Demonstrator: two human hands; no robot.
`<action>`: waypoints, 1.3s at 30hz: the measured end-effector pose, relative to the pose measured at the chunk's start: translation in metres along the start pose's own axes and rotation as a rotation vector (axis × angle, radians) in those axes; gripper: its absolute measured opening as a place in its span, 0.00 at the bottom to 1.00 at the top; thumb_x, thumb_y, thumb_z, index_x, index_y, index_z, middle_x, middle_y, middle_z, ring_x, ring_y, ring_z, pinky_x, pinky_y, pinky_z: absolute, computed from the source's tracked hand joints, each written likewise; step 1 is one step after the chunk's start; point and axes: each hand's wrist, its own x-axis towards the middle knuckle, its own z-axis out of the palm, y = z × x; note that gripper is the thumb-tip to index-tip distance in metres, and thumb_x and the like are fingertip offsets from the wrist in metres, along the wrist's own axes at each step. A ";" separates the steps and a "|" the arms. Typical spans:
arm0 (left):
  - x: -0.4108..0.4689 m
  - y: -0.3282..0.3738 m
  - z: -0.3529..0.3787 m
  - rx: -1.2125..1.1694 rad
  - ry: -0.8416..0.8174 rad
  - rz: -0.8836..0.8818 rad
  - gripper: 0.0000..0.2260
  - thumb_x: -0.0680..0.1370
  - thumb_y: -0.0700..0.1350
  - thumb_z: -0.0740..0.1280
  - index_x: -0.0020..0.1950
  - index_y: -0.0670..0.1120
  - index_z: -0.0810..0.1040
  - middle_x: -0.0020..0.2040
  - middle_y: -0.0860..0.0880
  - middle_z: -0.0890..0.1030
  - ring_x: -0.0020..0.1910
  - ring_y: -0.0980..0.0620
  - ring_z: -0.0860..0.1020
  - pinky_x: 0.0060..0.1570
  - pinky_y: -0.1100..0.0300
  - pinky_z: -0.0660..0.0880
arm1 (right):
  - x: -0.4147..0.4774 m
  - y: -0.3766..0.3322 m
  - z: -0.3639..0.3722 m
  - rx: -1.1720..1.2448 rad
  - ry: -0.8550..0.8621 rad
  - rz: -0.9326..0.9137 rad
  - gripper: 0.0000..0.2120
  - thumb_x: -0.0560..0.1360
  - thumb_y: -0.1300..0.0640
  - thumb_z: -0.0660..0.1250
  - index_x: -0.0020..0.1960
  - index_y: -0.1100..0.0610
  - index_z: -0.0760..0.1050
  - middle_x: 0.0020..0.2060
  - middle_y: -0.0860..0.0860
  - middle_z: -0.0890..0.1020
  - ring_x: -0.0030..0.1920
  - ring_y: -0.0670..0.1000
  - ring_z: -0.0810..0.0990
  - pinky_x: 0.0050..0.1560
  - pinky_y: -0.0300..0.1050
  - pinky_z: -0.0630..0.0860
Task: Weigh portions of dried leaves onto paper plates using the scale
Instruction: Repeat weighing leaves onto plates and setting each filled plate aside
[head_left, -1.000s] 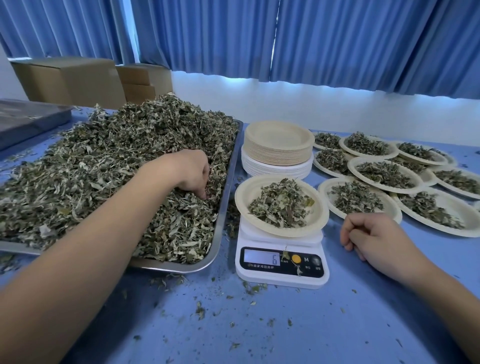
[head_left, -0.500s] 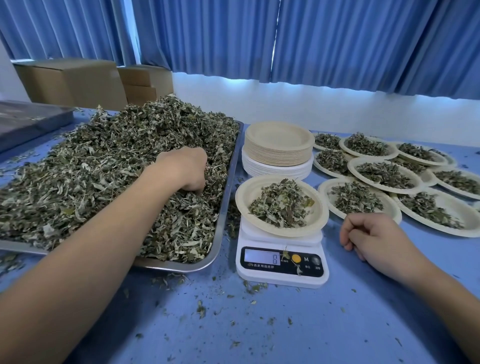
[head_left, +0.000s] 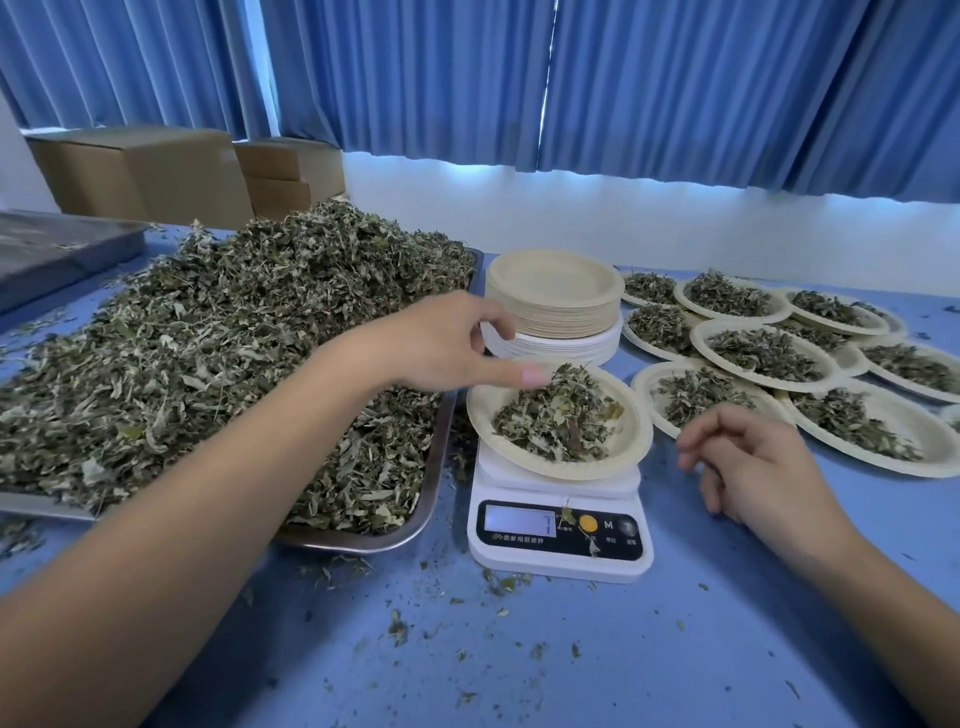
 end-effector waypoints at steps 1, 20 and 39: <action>0.000 0.002 0.001 0.029 -0.083 0.021 0.44 0.60 0.78 0.68 0.72 0.59 0.71 0.59 0.58 0.76 0.52 0.58 0.77 0.53 0.59 0.73 | 0.002 -0.002 0.002 0.072 0.034 0.013 0.12 0.81 0.67 0.61 0.44 0.56 0.77 0.34 0.54 0.82 0.22 0.52 0.71 0.21 0.39 0.65; 0.028 0.033 0.025 -0.039 -0.040 -0.010 0.45 0.60 0.74 0.72 0.73 0.57 0.71 0.64 0.58 0.76 0.64 0.55 0.74 0.64 0.59 0.71 | 0.038 -0.039 -0.013 0.177 -0.054 0.203 0.06 0.77 0.66 0.68 0.53 0.63 0.80 0.24 0.55 0.77 0.23 0.51 0.72 0.22 0.39 0.67; 0.227 0.270 0.136 -0.105 -0.151 0.330 0.55 0.70 0.67 0.73 0.83 0.46 0.44 0.82 0.47 0.55 0.79 0.46 0.58 0.71 0.56 0.62 | 0.099 0.048 -0.284 -0.145 0.273 0.492 0.07 0.76 0.65 0.71 0.47 0.71 0.80 0.23 0.56 0.72 0.23 0.51 0.63 0.24 0.39 0.61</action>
